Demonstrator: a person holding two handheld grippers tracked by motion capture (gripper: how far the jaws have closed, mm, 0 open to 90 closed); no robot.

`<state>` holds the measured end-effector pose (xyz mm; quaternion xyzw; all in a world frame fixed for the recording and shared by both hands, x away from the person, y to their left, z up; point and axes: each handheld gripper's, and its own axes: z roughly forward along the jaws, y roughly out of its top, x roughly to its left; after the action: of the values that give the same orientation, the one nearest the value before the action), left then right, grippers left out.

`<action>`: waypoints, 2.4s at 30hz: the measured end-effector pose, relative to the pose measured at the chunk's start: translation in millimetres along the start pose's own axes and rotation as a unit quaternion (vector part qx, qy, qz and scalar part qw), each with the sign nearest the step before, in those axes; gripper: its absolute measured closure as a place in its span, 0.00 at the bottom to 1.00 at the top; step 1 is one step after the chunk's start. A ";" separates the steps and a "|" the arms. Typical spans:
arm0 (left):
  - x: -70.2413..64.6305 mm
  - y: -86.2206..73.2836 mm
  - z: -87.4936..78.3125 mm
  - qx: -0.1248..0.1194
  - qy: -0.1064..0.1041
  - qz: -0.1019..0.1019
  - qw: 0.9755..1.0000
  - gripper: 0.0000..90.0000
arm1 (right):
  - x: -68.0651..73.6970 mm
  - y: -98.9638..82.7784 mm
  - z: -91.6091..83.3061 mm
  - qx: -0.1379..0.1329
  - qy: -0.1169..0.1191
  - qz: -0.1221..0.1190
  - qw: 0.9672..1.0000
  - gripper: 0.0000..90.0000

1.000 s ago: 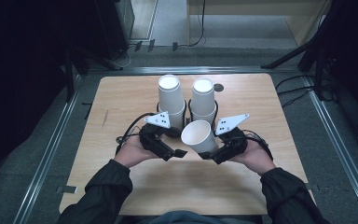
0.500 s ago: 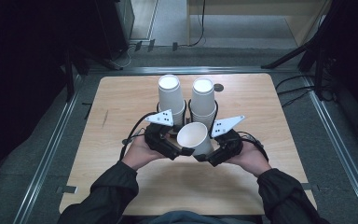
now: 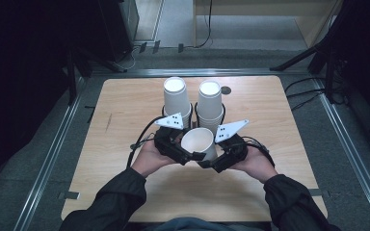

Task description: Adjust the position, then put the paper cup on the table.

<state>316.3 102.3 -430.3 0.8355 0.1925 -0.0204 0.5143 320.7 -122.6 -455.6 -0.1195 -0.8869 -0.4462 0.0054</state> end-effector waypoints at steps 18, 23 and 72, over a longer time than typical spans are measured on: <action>0.7 -0.5 -3.2 0.005 -0.009 -0.005 1.000 0.16 | -1.9 -1.0 0.7 0.006 0.006 0.022 1.000 0.15; 4.0 -1.1 -8.9 0.006 0.002 -0.004 1.000 0.16 | -2.7 -2.7 -2.5 0.012 0.001 0.025 1.000 0.15; 34.2 -38.3 -67.2 0.051 0.099 -0.029 0.993 0.15 | -19.8 -19.7 -16.0 0.045 -0.038 0.040 0.997 0.19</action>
<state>323.7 186.1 -439.3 0.8525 0.2657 0.0380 0.4485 334.1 -150.6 -463.8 -0.1714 -0.9003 -0.4000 -0.0051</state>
